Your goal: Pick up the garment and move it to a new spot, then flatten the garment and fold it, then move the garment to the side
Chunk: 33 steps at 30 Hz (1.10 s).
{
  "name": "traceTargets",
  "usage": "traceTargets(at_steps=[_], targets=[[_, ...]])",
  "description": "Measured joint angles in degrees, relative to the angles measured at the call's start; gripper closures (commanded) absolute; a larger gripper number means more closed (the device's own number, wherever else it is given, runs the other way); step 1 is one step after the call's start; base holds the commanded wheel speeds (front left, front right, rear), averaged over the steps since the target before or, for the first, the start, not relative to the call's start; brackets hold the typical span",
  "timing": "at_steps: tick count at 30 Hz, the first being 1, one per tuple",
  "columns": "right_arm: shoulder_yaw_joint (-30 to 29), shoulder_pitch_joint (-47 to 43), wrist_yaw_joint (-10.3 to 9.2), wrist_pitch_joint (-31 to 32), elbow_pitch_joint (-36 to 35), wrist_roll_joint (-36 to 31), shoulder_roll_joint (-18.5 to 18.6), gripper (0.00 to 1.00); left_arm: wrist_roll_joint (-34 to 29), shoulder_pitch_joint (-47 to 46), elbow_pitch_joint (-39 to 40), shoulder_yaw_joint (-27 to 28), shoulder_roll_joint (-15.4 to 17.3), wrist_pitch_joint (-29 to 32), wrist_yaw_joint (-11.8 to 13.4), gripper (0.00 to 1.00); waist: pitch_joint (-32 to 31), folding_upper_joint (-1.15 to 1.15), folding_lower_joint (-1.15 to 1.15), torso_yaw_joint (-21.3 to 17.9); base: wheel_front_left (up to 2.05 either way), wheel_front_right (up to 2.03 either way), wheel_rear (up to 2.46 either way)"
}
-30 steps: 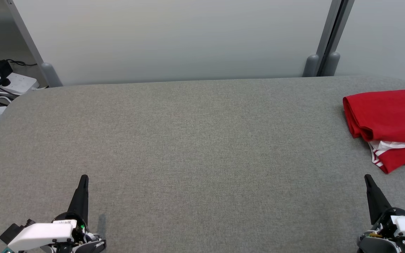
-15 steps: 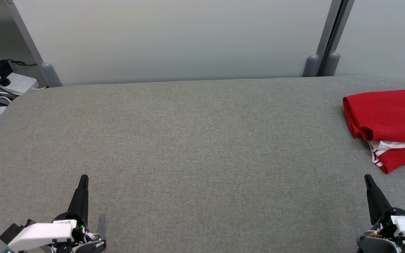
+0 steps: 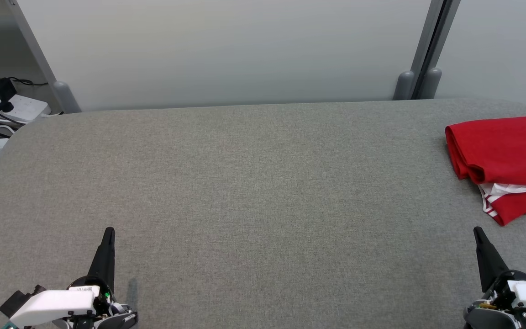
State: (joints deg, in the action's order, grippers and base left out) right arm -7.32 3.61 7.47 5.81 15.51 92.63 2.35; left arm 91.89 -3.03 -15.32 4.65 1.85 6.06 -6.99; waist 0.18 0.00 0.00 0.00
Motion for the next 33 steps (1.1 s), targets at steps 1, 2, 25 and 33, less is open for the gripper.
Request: traceTargets(at_steps=[1,2,25,33], targets=[[-0.01,0.00,0.00,0.00,0.00,0.00,0.00,1.00,0.00,0.00,0.00,0.00,0.00,0.00,0.00,1.00,0.00,0.00,0.00,0.00,0.00,0.00,0.00],[-0.01,0.00,0.00,0.00,0.00,0.00,-0.01,1.00,0.00,0.00,0.00,0.00,0.00,0.00,0.00,1.00,0.00,0.00,0.00,0.00,0.00,0.00,0.00],[-0.05,0.01,0.00,0.23,0.00,0.00,-0.03,1.00,0.00,0.00,0.00,0.00,0.00,0.00,0.00,1.00,0.00,0.00,0.00,0.00,0.00,0.00,0.00],[-0.07,0.01,0.00,0.23,0.01,0.00,-0.04,1.00,0.00,0.00,0.00,0.00,0.00,0.00,0.00,1.00,0.00,0.00,0.00,0.00,0.00,0.00,0.00]])
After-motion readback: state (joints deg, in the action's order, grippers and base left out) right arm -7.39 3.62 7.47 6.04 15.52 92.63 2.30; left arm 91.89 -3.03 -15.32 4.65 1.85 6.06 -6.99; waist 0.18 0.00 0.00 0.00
